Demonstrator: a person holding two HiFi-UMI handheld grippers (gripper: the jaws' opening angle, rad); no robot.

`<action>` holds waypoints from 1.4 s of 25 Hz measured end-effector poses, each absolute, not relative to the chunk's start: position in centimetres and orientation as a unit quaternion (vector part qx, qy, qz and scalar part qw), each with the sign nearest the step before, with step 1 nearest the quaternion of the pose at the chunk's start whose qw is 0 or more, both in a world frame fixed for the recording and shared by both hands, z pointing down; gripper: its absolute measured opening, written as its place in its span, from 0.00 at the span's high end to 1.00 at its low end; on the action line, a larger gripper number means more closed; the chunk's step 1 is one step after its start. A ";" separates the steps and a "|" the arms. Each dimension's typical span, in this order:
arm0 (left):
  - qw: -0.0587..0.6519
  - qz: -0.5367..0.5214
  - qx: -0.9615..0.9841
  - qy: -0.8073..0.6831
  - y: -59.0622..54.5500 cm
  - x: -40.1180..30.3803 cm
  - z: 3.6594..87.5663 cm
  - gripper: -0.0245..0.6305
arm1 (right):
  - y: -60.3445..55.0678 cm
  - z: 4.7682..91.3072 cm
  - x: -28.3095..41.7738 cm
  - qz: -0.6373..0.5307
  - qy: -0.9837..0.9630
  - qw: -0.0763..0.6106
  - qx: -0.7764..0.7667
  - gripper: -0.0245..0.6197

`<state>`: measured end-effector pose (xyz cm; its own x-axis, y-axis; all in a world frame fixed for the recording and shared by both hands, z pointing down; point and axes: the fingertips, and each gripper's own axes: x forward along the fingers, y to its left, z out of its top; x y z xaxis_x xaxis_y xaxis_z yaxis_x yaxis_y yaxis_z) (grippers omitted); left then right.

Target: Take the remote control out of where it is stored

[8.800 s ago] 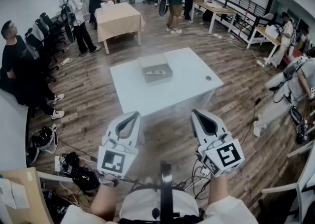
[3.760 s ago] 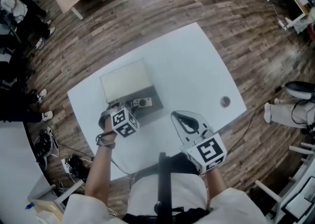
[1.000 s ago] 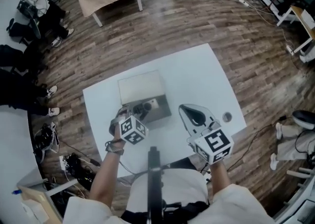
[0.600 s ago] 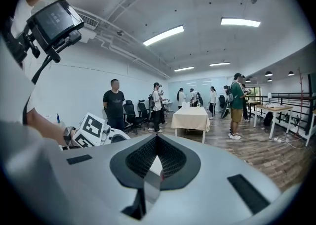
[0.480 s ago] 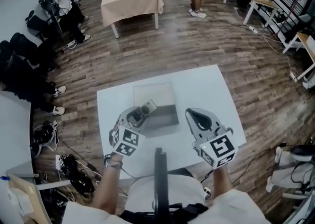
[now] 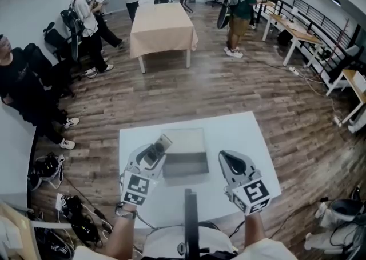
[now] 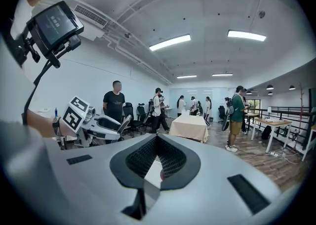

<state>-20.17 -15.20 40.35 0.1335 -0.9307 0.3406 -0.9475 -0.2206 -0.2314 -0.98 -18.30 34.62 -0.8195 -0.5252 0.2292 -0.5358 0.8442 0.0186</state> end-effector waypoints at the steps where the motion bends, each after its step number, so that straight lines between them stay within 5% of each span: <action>1: 0.012 0.196 0.752 -0.629 -15.1 -20.4 39.4 0.66 | -18.3 34.3 -1.2 0.020 -0.954 0.113 0.278 0.96; 15: -0.064 0.109 0.750 -0.650 -12.7 -21.3 30.3 0.66 | -17.6 29.6 -2.8 -0.022 -0.952 0.094 0.291 0.96; 35: -0.075 0.106 0.755 -0.643 -12.8 -20.3 29.7 0.66 | -18.0 29.3 -2.4 -0.031 -0.946 0.099 0.308 0.96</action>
